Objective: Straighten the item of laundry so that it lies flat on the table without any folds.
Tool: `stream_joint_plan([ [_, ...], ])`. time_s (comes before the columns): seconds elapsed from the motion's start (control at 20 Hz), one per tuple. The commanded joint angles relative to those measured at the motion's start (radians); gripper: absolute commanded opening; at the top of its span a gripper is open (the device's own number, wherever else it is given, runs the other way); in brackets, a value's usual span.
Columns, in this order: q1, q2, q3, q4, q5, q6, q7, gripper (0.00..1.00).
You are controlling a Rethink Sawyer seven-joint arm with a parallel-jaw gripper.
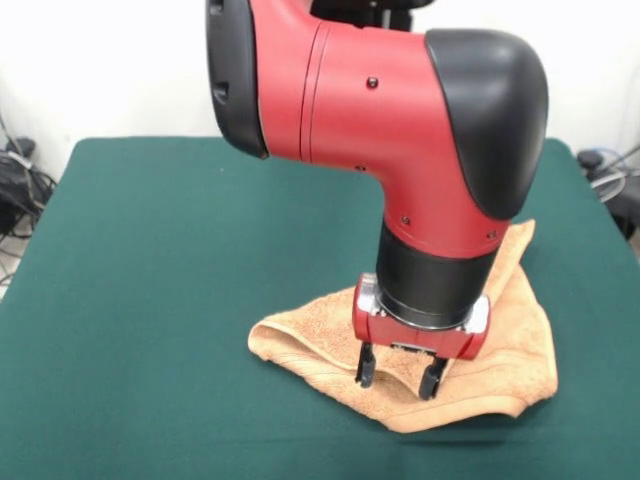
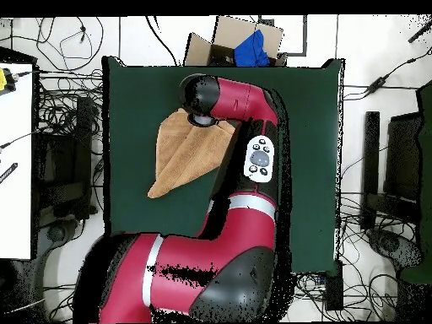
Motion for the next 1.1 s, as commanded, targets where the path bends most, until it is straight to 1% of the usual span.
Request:
stream_joint_plan([
  [0.05, 0.001, 0.031, 0.067, 0.108, 0.028, 0.008, 0.197, 1.0],
  [0.3, 0.0, 0.044, 0.087, 0.108, 0.044, 0.006, 0.202, 1.0],
  [0.5, 0.003, 0.027, 0.089, 0.144, 0.055, 0.007, 0.217, 1.0],
  [0.8, 0.008, 0.03, 0.091, 0.163, 0.065, -0.017, 0.226, 1.0],
  [1.1, 0.021, -0.001, 0.079, 0.19, 0.087, 0.012, 0.231, 1.0],
])
